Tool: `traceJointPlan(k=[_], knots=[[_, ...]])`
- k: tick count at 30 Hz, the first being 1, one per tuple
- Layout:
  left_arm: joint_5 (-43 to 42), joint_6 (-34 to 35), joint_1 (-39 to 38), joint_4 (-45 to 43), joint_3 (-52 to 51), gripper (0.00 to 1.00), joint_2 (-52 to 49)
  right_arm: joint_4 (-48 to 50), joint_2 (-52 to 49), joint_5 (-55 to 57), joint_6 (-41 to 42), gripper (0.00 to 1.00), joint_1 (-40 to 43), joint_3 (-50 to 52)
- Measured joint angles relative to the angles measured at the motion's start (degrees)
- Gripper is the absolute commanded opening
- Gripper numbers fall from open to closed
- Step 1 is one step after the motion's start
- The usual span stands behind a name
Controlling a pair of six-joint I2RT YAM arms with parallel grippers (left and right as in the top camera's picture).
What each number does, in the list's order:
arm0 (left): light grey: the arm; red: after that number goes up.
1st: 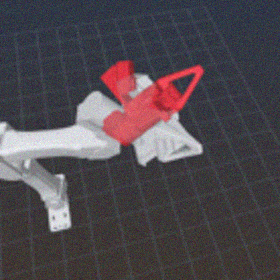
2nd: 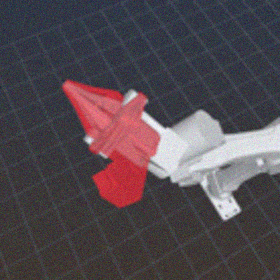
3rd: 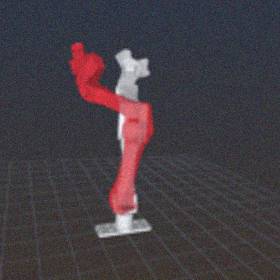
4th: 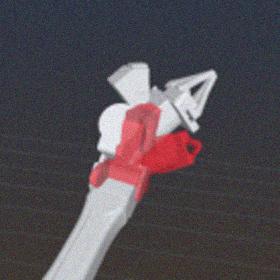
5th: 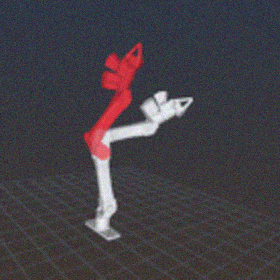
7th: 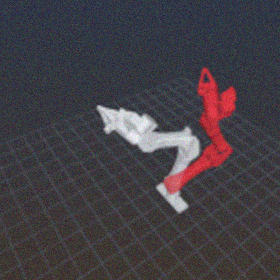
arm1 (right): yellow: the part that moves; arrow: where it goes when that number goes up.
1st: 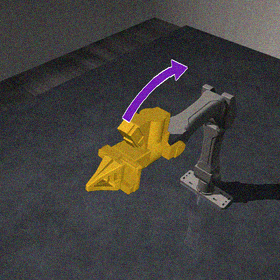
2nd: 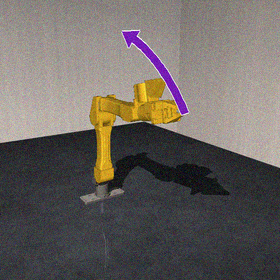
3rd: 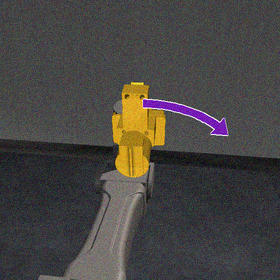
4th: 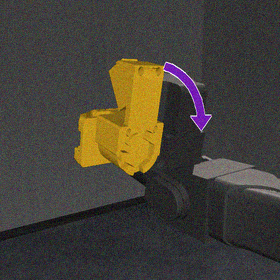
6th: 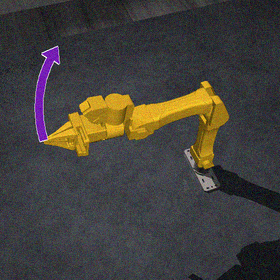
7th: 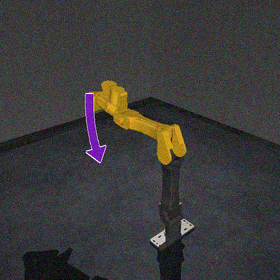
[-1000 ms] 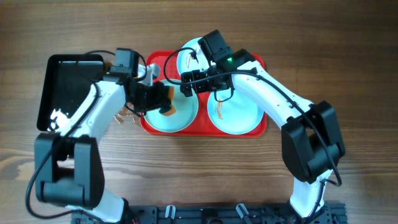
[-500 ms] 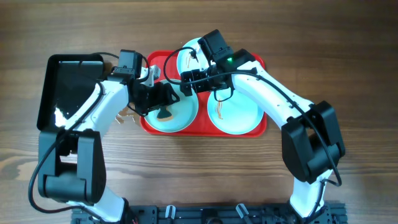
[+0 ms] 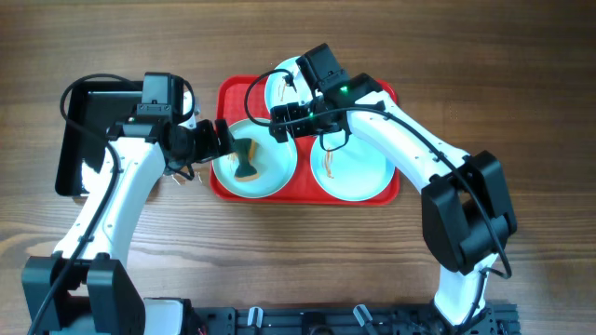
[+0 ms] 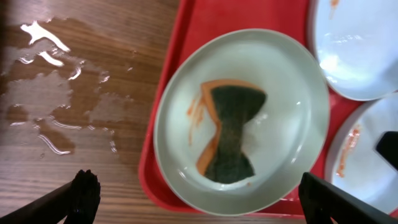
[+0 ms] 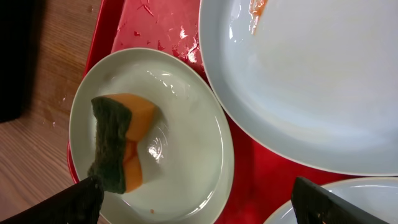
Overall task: Clean dirty plates on tray and stack at the side
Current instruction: 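Rub the sponge over the lower-left plate while right gripper holds top plate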
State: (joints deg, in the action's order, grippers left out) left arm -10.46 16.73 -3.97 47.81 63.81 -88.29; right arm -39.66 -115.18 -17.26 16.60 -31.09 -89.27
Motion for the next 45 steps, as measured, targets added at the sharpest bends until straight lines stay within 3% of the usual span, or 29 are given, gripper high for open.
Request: traceJointPlan(k=[1,13,17,27,45], knots=[[0.17,0.0,0.0,0.35,0.0,1.0,0.0,-0.07,0.0,0.04,-0.17,0.59,0.0,0.0],[0.11,0.15,-0.15,1.99,0.02,1.0,0.0,4.33,0.0,4.68,0.68,0.56,0.0,6.1],[0.11,0.15,-0.15,2.45,0.02,1.0,0.0,6.4,0.0,4.72,0.98,0.45,0.0,7.69],[0.11,0.15,-0.15,2.8,0.02,1.0,0.0,9.7,-0.02,4.92,1.27,0.49,-1.53,7.93],[0.11,0.15,-0.15,2.8,0.02,1.0,0.0,4.94,-2.93,5.75,1.09,0.48,-2.89,6.08]])
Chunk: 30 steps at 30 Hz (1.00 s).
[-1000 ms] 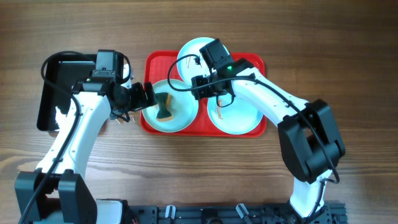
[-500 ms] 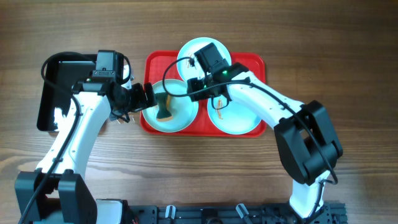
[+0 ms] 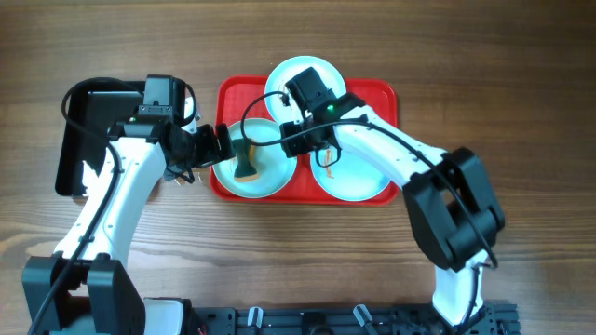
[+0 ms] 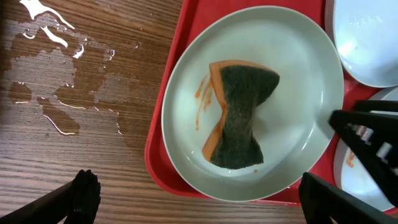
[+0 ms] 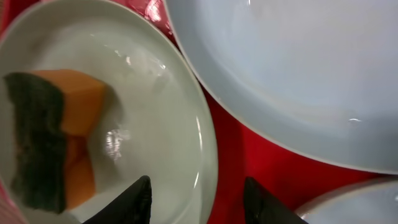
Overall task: Clean dirty plates on tray and stack at the side
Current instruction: 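Rub the sponge over the lower-left plate while right gripper holds top plate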
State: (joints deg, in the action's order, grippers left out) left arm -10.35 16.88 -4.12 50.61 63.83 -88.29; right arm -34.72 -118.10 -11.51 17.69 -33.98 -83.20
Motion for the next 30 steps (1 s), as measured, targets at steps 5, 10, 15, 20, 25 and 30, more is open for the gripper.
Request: traceJointPlan(k=[5,10,15,20,25,30], knots=[[0.0,0.0,0.0,0.0,0.0,1.0,0.0,0.04,-1.22,-0.04,-0.02,0.49,0.0,-0.07],[0.0,0.0,0.0,0.0,0.0,1.0,0.0,0.52,-1.27,-0.46,-0.02,0.47,0.0,-0.48],[0.0,0.0,0.0,0.0,0.0,1.0,0.0,1.33,-2.21,-0.42,-0.02,0.38,0.0,-0.68],[0.0,0.0,0.0,0.0,0.0,1.0,0.0,1.31,-3.5,-0.39,-0.13,0.22,0.0,-0.74],[0.0,0.0,0.0,0.0,0.0,0.99,0.0,1.29,-3.52,0.04,-0.15,0.09,0.0,-0.74],[-0.04,0.31,0.0,-0.02,0.0,0.92,0.0,1.11,-3.52,0.04,-0.24,0.07,0.0,-0.74]])
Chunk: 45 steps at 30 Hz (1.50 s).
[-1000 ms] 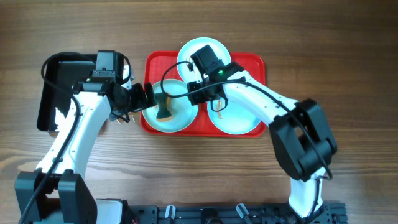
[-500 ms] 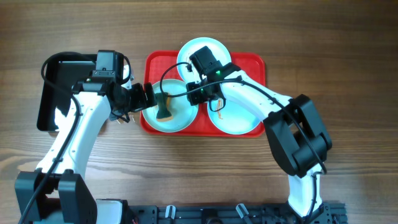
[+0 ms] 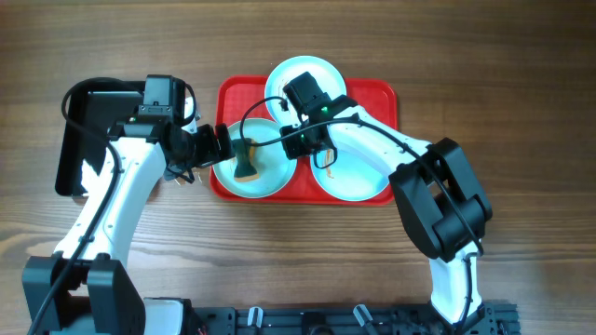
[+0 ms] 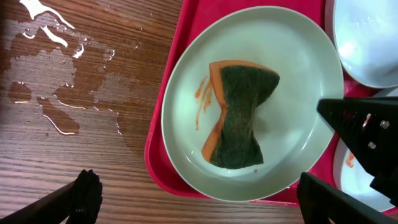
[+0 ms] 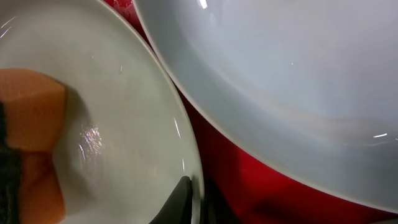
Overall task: Clean dirty plates on tray and stack at the side
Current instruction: 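Rub the sponge over the lower-left plate while right gripper holds top plate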
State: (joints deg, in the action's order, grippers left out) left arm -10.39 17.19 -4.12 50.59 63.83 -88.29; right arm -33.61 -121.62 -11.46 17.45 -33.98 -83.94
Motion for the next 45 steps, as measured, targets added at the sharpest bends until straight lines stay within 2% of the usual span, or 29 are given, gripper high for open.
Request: traceJointPlan(k=[2,4,6,8,19,23,33,45], knots=[[-0.13,0.92,0.0,-0.11,0.0,0.9,0.0,0.0,0.0,0.11,0.0,0.05,0.0,0.0],[-0.13,2.08,0.0,-0.87,0.0,0.84,0.0,0.0,0.0,0.15,-0.02,0.04,0.0,0.0],[-0.15,3.06,-0.04,-2.08,-0.02,0.73,0.0,0.02,0.0,0.15,0.07,0.04,0.0,-0.02],[-0.15,4.28,-0.33,-3.52,-0.04,0.7,-0.11,0.02,0.0,0.15,0.24,0.04,0.02,-0.02],[-3.02,7.13,-7.26,-13.16,-2.51,0.63,-6.91,0.02,0.0,0.15,0.48,0.04,0.04,-0.13],[-3.02,8.5,-7.96,-13.79,-2.51,0.63,-9.49,0.02,0.0,0.15,0.48,0.05,0.04,-0.15],[-3.02,9.92,-7.93,-13.77,-2.54,0.53,-14.21,0.02,0.0,0.17,0.48,0.05,0.04,-0.22],[-2.99,9.46,-7.96,-14.88,-2.54,0.51,-14.21,0.02,0.0,0.15,0.48,0.05,0.04,-0.22]])
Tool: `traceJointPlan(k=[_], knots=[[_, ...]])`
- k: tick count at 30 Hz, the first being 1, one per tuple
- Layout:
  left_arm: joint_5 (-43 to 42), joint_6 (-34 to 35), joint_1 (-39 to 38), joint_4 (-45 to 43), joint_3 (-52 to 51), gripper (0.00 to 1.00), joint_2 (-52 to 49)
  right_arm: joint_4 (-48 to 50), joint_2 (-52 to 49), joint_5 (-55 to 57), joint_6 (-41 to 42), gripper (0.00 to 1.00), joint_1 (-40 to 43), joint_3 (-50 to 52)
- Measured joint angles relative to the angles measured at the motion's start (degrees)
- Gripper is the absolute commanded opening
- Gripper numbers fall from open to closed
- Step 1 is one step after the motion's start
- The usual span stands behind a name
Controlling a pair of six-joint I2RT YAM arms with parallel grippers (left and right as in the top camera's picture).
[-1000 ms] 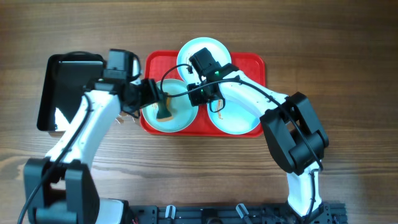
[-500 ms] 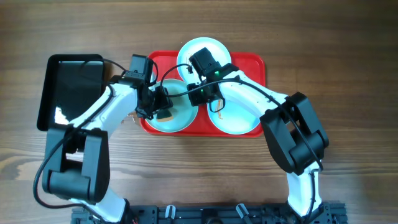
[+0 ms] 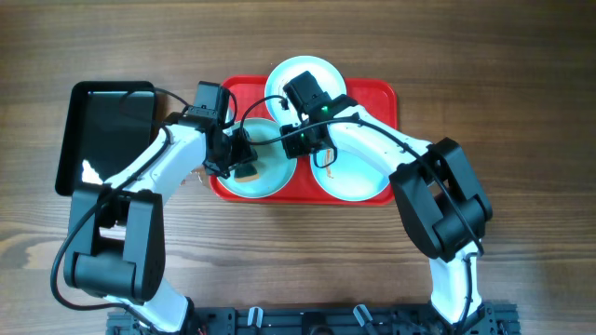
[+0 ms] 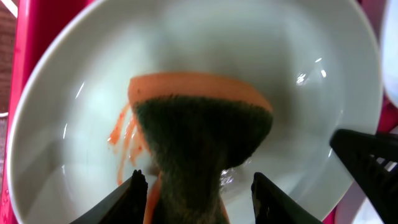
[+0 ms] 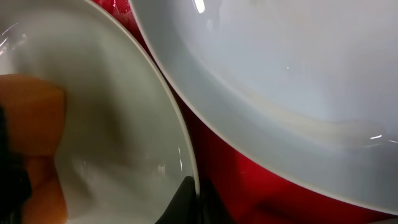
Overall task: Clean dirty plates on tray and stack at the side
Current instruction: 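Rub the sponge over the lower-left plate while right gripper holds top plate, then keep scrubbing the lower-left plate's sauce smear with the left gripper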
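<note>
Three pale plates lie on the red tray (image 3: 386,98). The left plate (image 3: 268,184) holds a green-and-orange sponge (image 4: 199,130) beside an orange sauce smear (image 4: 121,134). My left gripper (image 4: 199,199) is low over this plate (image 4: 311,74), open, its fingers astride the sponge; the right finger stands clear of it. In the overhead view the left gripper (image 3: 240,160) covers most of the sponge. My right gripper (image 5: 198,198) is shut on the rim of the same plate (image 5: 124,112), at its right edge, as the overhead view of the right gripper (image 3: 296,144) also shows.
The top plate (image 3: 303,74) overlaps the tray's back edge and lies close by the right gripper. The right plate (image 3: 363,177) carries an orange streak (image 3: 328,167). A black bin (image 3: 107,130) stands left of the tray on the wooden table.
My left gripper was off the tray's left edge, wide open and higher; now it is down over the left plate with narrower jaws astride the sponge. The right gripper still pinches the rim.
First both grippers were open, the left beside the tray, the right above the gap between the left and top plates. Then the right was lower with its fingers either side of the left plate's rim, then shut on it. Now the left gripper brackets the sponge.
</note>
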State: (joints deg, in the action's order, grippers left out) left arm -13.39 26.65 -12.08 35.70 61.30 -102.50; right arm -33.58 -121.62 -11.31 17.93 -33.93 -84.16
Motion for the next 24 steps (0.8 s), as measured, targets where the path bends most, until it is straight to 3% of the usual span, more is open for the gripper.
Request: traceJointPlan(k=[3,12,24], knots=[[-0.02,-0.68,0.02,-0.48,0.0,0.43,0.0,0.0,0.0,0.0,0.0,0.05,0.0,0.0],[0.0,-2.08,0.02,0.13,0.0,0.04,0.0,0.02,0.0,0.0,0.0,0.05,0.0,0.0],[-2.25,-2.1,-0.46,0.0,-0.02,0.04,1.11,0.15,0.0,0.0,0.13,0.05,0.0,0.0]])
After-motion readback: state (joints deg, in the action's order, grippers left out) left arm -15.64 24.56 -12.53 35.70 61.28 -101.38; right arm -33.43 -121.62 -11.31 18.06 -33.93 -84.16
